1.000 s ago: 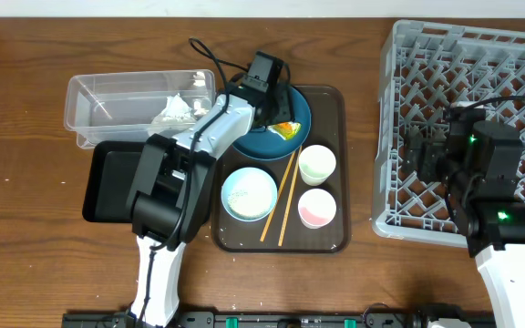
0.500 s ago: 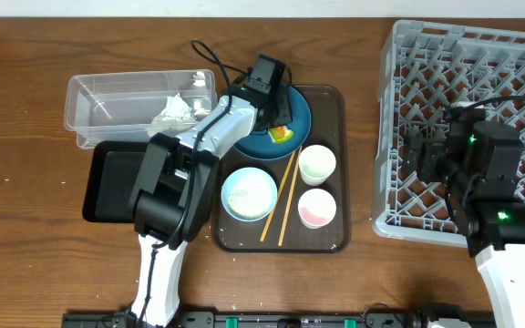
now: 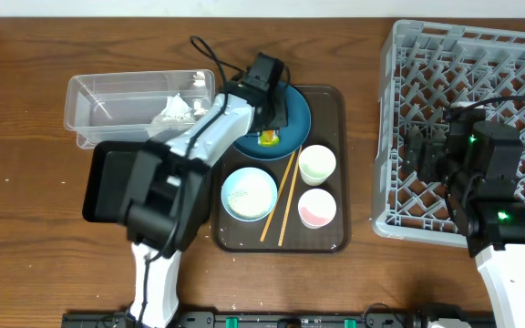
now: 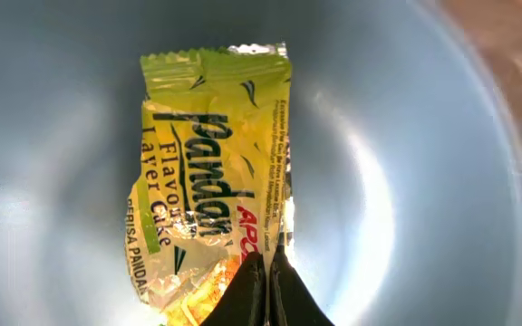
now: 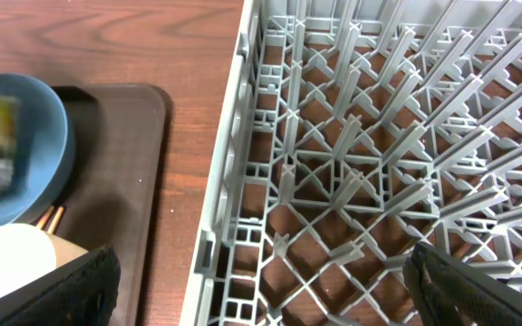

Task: Sort waste into correct bins and load items into the dishwasher rack
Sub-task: 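Carry the yellow wrapper into the clear bin and release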

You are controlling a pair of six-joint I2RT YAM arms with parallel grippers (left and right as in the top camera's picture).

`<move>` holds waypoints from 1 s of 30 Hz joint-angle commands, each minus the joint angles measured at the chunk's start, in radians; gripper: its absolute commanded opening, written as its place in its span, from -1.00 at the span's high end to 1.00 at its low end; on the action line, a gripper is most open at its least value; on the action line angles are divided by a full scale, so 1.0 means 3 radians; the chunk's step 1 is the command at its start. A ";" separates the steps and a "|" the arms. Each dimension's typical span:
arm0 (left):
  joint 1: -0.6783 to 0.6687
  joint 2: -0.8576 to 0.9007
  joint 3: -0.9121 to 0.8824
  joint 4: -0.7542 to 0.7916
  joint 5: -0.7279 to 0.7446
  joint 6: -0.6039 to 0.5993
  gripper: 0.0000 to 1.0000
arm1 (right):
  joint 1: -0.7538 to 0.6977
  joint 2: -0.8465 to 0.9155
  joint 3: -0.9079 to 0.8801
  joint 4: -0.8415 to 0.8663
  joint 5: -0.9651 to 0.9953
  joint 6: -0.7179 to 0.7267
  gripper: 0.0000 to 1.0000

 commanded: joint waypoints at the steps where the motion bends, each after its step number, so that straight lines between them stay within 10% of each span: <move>1: 0.0074 -0.0486 0.0045 -0.0060 -0.0411 0.0359 0.88 | 0.0034 -0.0003 0.0069 -0.0003 0.0011 -0.0004 -0.98; 19: 0.1258 -0.0716 -0.0079 -0.0566 -0.0566 0.0421 0.83 | 0.0034 -0.0003 0.0069 -0.0004 0.0009 -0.0003 -0.98; 23: 0.1314 -0.0701 -0.0074 -0.0577 -0.0566 0.0430 0.21 | 0.0034 -0.0003 0.0069 -0.0004 0.0010 -0.0003 -0.99; 30: 0.1235 -0.0997 -0.0047 -0.0694 -0.0407 0.0497 -0.08 | 0.0034 -0.0003 0.0069 -0.0004 0.0010 -0.0003 -0.98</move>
